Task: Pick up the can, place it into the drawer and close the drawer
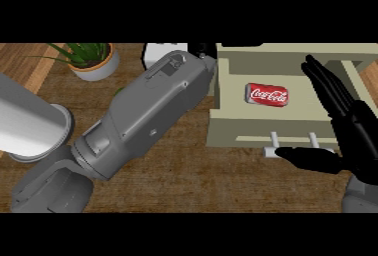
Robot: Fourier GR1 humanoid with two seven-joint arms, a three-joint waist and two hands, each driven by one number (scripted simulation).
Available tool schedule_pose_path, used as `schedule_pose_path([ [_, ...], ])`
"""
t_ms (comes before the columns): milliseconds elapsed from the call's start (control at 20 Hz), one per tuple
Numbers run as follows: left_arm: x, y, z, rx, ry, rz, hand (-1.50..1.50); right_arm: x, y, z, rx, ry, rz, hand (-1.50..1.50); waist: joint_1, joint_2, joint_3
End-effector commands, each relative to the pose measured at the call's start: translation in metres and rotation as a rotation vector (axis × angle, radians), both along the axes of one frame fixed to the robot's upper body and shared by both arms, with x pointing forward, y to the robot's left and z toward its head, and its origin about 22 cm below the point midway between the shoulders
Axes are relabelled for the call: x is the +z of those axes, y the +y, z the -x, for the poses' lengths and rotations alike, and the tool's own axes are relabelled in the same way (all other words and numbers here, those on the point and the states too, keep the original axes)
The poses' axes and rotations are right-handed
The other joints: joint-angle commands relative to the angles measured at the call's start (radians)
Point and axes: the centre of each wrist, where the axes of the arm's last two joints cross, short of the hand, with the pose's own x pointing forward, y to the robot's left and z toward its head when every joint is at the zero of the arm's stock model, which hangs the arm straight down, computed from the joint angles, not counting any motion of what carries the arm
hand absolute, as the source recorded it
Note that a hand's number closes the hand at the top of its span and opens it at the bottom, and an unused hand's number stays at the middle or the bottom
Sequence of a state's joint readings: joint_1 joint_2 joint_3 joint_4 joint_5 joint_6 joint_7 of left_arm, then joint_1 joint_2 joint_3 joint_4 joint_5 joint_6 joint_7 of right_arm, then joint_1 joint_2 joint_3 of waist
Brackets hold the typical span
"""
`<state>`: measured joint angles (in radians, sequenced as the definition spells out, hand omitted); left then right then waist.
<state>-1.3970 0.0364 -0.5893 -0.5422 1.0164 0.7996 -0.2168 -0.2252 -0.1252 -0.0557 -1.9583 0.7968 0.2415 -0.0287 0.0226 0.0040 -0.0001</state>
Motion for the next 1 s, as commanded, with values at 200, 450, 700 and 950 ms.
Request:
schedule_pose_path([
  [200, 0.02, 0.022, -0.003, 0.024, 0.004, -0.01, -1.5, -0.031, 0.036, -0.06, 0.011, 0.022, 0.243, -1.5, 0.016, -0.003, 0.0],
  [450, 0.021, 0.059, -0.015, 0.055, -0.009, -0.033, -1.5, -0.048, 0.028, -0.101, -0.065, 0.033, 0.333, -1.5, 0.017, 0.005, 0.001],
  [700, 0.012, 0.076, -0.006, 0.062, -0.008, -0.025, -1.5, -0.071, 0.044, -0.126, -0.114, 0.072, 0.373, -1.5, 0.023, -0.001, 0.0],
  [950, 0.017, 0.087, -0.002, 0.076, 0.009, -0.028, -1.5, -0.11, 0.047, -0.137, -0.138, 0.054, 0.44, -1.5, 0.021, 0.002, 0.001],
])
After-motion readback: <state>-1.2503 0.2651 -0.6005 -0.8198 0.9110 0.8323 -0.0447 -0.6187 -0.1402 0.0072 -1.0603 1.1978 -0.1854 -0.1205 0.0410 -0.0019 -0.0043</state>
